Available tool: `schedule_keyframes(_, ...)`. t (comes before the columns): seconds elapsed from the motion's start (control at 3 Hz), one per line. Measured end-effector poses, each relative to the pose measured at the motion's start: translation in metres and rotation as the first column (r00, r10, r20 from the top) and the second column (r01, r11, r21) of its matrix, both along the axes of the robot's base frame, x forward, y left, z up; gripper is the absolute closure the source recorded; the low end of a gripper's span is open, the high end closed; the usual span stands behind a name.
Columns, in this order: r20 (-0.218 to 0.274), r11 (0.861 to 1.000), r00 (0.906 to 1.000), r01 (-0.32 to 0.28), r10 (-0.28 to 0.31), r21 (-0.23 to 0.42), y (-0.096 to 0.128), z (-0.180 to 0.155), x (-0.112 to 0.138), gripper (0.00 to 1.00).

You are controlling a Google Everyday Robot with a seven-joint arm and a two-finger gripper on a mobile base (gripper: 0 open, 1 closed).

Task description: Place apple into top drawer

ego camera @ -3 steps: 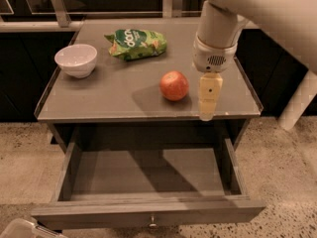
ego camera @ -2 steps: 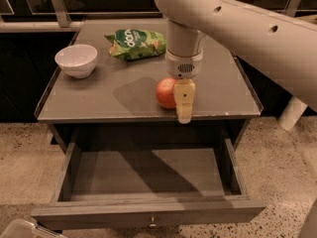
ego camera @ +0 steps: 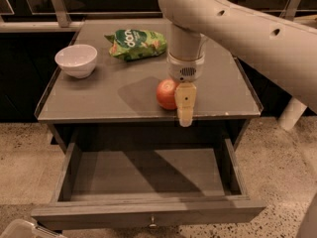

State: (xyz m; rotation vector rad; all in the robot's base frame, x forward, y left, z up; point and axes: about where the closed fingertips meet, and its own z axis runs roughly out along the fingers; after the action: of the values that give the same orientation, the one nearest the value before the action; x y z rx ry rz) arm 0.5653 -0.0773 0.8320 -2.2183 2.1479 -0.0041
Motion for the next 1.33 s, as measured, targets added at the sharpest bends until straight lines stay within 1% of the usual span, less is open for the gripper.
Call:
schedule_keyframes(0.33,0.000,1.000,1.0000,0.000,0.000,0.000,0.0000,0.0000,0.0000,0.00)
schedule_keyframes(0.67,0.000,1.000,1.0000,0.000,0.000,0.000,0.0000,0.0000,0.0000,0.19)
schedule_keyframes(1.33,0.000,1.000,1.0000,0.000,0.000,0.000,0.0000,0.0000,0.0000,0.65)
